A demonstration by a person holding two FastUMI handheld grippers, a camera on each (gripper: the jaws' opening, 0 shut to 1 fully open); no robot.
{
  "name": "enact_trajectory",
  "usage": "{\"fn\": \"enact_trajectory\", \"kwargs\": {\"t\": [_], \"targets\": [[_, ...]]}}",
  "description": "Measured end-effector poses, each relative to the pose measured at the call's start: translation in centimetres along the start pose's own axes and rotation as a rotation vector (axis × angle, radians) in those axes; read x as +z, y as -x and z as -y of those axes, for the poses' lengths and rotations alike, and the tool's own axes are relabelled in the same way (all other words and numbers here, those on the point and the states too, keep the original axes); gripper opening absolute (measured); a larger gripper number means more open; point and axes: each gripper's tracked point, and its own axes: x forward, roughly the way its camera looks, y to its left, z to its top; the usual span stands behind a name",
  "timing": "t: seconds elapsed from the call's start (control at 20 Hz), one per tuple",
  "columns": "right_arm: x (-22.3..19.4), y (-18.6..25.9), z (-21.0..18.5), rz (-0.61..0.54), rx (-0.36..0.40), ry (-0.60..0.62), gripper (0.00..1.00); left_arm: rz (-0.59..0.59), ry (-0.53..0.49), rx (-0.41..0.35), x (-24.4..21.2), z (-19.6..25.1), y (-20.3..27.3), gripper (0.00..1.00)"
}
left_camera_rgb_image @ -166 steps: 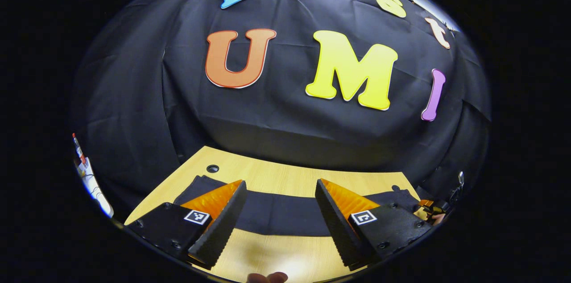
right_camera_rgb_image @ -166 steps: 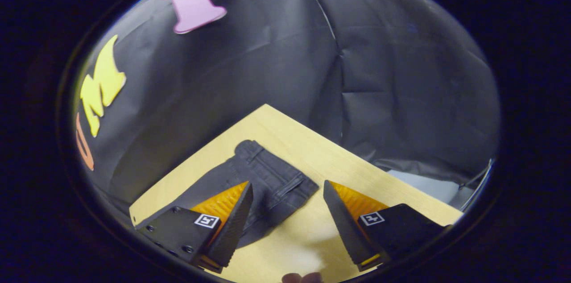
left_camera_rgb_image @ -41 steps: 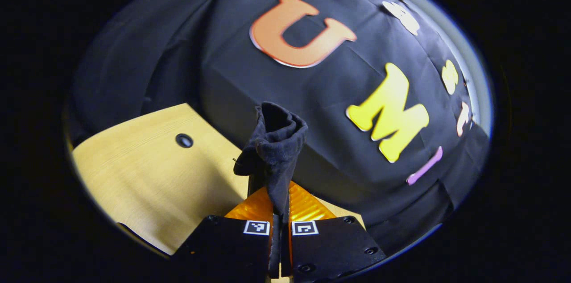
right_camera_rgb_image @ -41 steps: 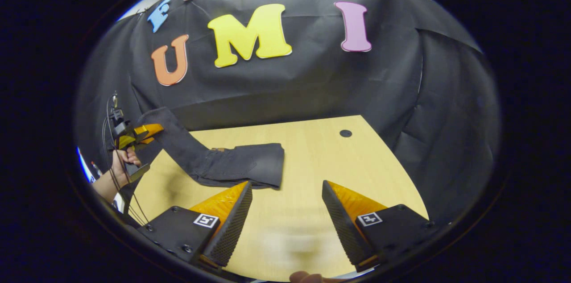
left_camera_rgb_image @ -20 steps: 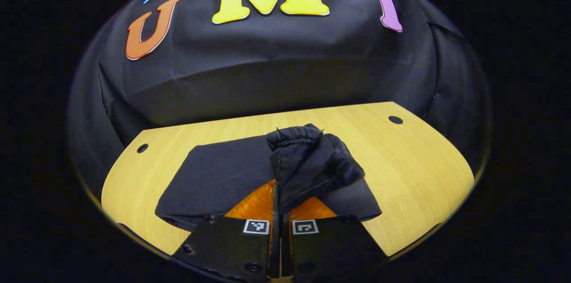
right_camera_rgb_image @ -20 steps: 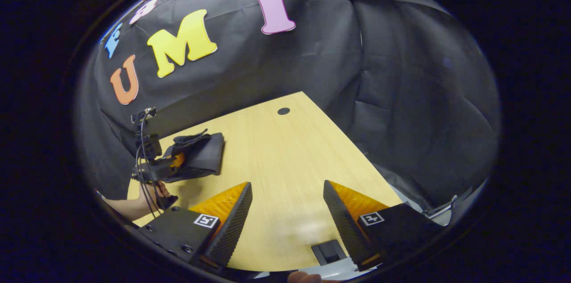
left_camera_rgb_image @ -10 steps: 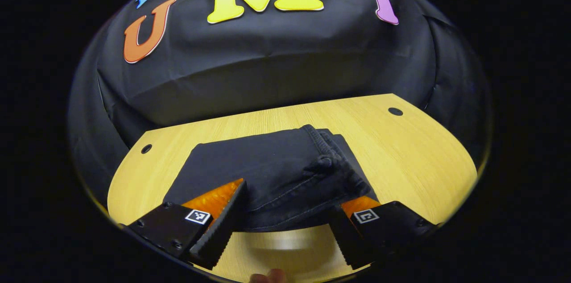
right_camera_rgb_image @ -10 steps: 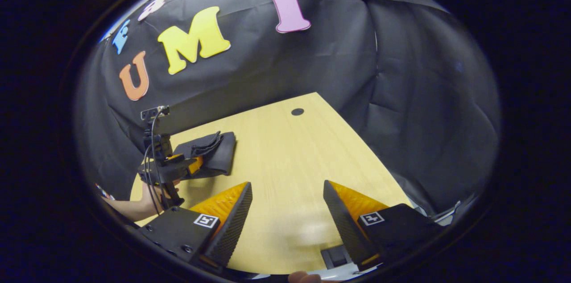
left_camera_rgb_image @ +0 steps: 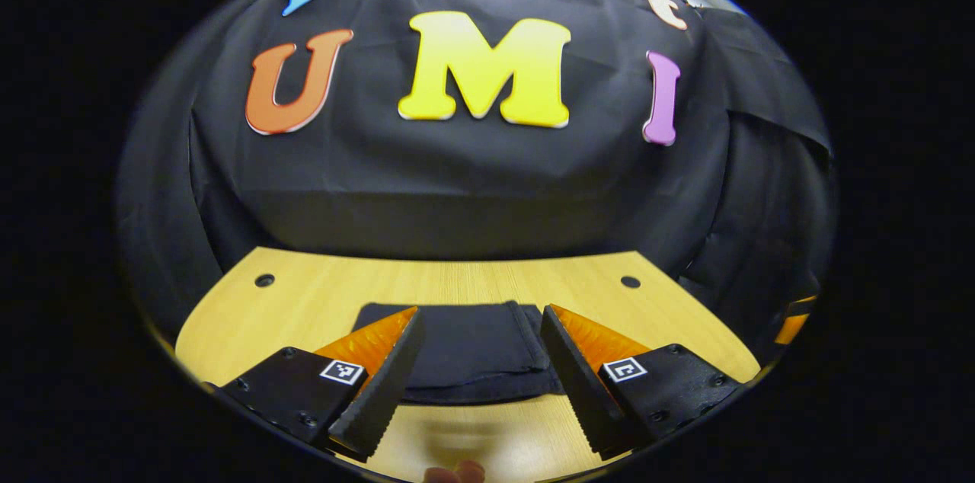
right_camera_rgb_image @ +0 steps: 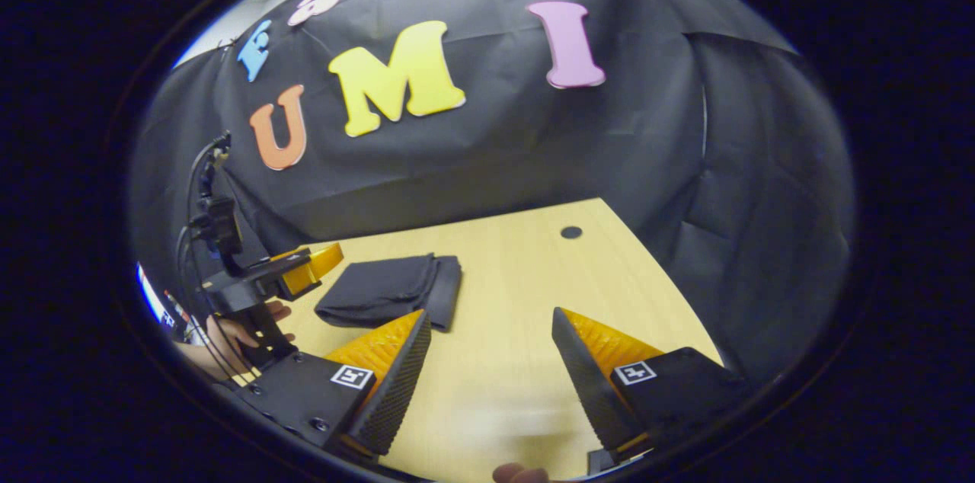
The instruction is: Grasp the waist and the cuffs of the jeans and fold them to make the two legs overlap; first hold the waist and fold one-third of the jeans toward the cuffs, then hold the cuffs and fold the remaining one-third in the same direction to finish folding.
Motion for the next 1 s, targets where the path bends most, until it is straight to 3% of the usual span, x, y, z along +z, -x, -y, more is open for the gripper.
{"fn": "enact_trajectory", "kwargs": {"t": [0.3,0.45,0.7,0.85,0.9,0.95,1.0], "targets": [[6.9,-0.4,-9.9,0.163,0.075,0.093,0.98,0.203,0.046,0.050,10.8,-6.5,7.7,0.98],[8.6,0.5,-14.3,0.216,0.091,0.122,0.98,0.254,0.019,0.142,13.5,-10.3,11.8,0.97],[10.6,3.3,-18.0,0.383,0.028,0.201,0.98,0.294,0.039,0.216,12.6,-12.5,16.6,0.98],[8.7,4.6,-19.5,0.406,0.037,0.227,0.98,0.277,0.051,0.249,10.6,-13.1,18.1,0.98],[8.3,4.9,-19.6,0.411,0.032,0.232,0.93,0.274,0.053,0.248,10.1,-13.1,18.5,0.98],[7.9,5.1,-19.6,0.414,0.028,0.242,0.97,0.279,0.055,0.244,9.7,-13.2,19.0,0.98],[7.7,5.3,-19.8,0.418,0.025,0.252,0.93,0.294,0.048,0.249,9.6,-13.4,19.3,0.98]]}}
